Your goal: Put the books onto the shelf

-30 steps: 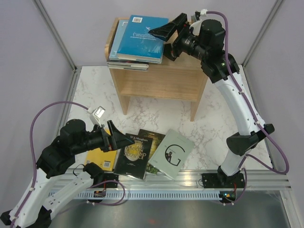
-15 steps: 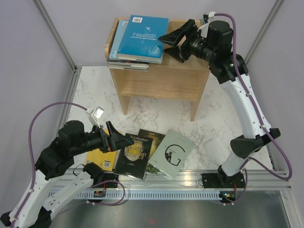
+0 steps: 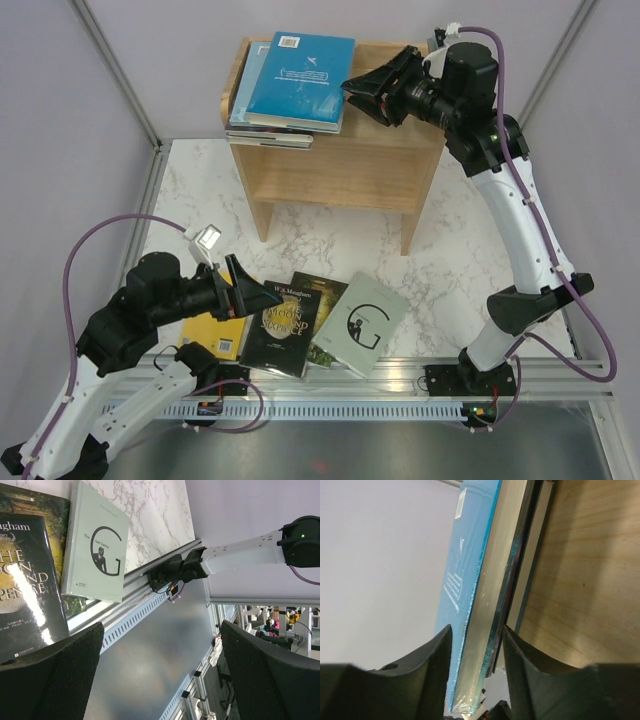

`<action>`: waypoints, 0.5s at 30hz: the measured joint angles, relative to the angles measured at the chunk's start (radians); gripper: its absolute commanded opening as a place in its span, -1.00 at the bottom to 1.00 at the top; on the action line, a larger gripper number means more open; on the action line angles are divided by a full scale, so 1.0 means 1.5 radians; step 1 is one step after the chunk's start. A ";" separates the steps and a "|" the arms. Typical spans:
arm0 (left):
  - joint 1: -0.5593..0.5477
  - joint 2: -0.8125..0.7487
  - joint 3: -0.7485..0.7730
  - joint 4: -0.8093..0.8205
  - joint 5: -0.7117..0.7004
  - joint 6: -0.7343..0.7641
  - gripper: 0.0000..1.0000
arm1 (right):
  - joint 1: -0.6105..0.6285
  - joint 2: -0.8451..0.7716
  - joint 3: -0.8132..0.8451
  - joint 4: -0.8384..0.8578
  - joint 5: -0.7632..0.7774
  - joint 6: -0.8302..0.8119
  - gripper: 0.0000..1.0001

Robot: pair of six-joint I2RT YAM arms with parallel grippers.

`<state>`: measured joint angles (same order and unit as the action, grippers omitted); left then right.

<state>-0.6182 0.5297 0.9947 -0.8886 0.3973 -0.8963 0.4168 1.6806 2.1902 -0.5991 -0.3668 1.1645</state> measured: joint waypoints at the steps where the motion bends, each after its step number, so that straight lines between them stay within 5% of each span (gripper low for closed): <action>1: 0.000 0.001 0.000 0.000 0.000 0.000 0.99 | 0.000 0.002 0.000 0.000 0.000 0.000 -0.29; 9: 0.000 0.005 0.000 0.000 0.000 0.001 0.99 | -0.001 0.018 0.008 0.012 -0.003 0.019 -0.63; 15: 0.000 0.011 0.000 0.000 0.000 0.001 1.00 | 0.002 0.033 0.031 0.015 -0.004 0.026 -0.68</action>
<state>-0.6182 0.5468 0.9947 -0.8886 0.3977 -0.8944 0.4194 1.7294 2.2364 -0.5762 -0.3721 1.2037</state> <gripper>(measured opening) 0.996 0.166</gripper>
